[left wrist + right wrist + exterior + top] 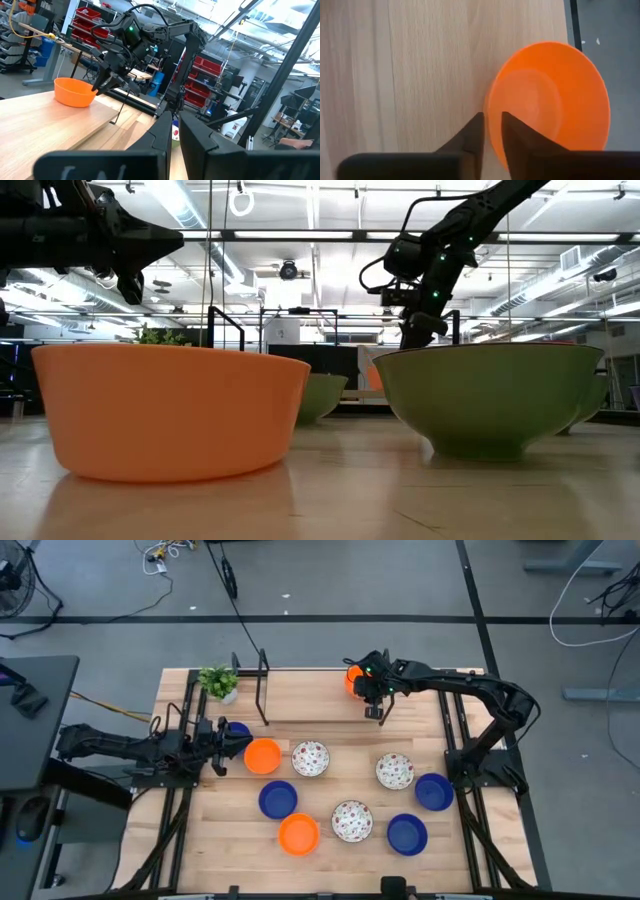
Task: Pick & Place Mini bowls
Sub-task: Put the orange bowl on the shelf, then put the white bowl on the shelf
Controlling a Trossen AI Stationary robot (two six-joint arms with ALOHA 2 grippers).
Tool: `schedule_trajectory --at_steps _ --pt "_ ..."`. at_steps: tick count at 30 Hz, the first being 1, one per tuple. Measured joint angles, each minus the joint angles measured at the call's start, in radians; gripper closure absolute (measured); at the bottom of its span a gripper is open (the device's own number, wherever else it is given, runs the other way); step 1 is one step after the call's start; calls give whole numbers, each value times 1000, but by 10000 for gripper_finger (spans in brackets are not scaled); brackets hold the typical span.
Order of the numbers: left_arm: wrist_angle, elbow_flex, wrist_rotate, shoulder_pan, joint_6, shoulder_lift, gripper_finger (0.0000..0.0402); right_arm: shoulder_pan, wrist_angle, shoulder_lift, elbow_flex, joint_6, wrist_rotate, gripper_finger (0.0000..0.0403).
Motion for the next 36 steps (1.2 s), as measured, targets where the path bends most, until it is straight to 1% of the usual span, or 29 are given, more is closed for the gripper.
schedule_trajectory --at_steps 4,7,9,12,14,18,20,22,24,27,29,30,33,36 --pt "0 0 0 0 0 0 362 29 -13 -7 11 48 116 258" --pt "0 0 0 0 1 0 362 86 -32 -45 13 78 136 229" --pt "6 0 0 0 1 -1 362 148 -38 -84 13 106 133 219" --pt "32 0 0 0 24 -1 362 258 -32 -139 14 135 88 215" --pt "67 0 0 0 59 -1 362 330 -14 -163 14 158 25 215" --pt "146 0 0 0 164 -1 362 448 76 -165 14 212 -109 223" --pt "158 0 0 0 208 -1 362 498 136 -153 5 219 -152 227" --pt "164 0 5 1 263 -1 362 544 185 -151 -24 226 -161 232" --pt "163 0 37 1 330 -1 362 586 256 -152 -62 259 -156 237" --pt "196 0 144 -2 367 12 362 636 297 -171 -116 331 -141 245" --pt "232 9 209 -21 407 54 363 663 313 -195 -164 371 -95 251" --pt "253 24 212 -34 435 90 363 676 326 -210 -193 390 -70 254" --pt "273 117 167 -78 502 237 363 708 401 -266 -305 438 -17 264" --pt "219 235 96 -112 524 424 363 731 533 -335 -434 471 33 275"
